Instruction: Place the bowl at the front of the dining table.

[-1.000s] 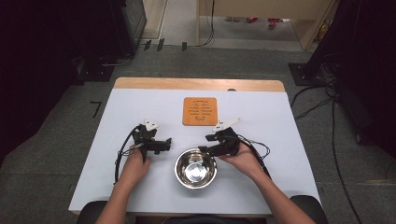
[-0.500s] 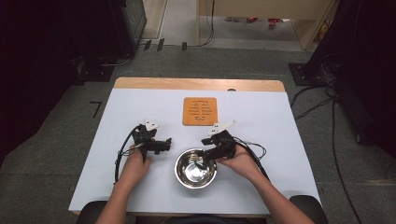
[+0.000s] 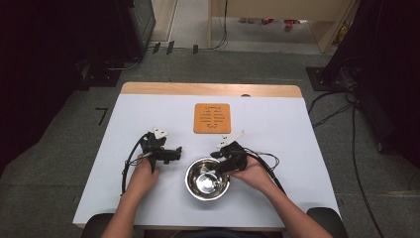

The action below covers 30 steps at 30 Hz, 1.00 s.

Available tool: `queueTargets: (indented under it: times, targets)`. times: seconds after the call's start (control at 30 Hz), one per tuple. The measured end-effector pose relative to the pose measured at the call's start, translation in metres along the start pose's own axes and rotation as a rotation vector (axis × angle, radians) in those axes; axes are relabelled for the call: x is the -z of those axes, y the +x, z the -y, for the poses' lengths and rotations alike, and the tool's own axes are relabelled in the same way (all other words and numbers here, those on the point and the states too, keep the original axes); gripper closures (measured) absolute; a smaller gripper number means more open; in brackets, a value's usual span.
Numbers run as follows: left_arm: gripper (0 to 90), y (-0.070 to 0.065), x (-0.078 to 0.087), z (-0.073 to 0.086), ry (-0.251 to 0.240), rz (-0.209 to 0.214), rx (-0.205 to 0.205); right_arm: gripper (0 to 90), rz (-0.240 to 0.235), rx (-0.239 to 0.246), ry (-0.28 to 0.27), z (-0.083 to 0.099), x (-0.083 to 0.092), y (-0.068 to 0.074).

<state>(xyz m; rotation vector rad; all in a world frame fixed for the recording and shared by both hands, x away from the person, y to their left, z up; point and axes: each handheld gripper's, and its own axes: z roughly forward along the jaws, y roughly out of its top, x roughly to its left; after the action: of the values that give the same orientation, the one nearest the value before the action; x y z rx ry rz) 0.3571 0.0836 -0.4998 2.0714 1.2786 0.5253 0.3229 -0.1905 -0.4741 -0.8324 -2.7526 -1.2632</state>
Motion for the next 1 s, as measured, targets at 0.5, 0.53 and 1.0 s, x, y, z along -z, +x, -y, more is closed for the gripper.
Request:
queueTargets:
  times: [0.5, 0.53, 1.0]
  targets:
    - [0.0, 0.000, 0.000, 0.000, -0.001, 0.000, 0.001, 57.5, -0.020, 0.004, 0.039, 0.000, -0.010, 0.005]
    - [0.0, 0.000, 0.000, 0.000, -0.001, 0.000, 0.000, 57.7, -0.018, 0.005, 0.041, -0.001, -0.011, 0.006]
    - [0.0, 0.000, 0.000, 0.000, -0.002, 0.000, 0.002, 62.9, -0.001, 0.006, 0.053, -0.003, -0.016, 0.006]
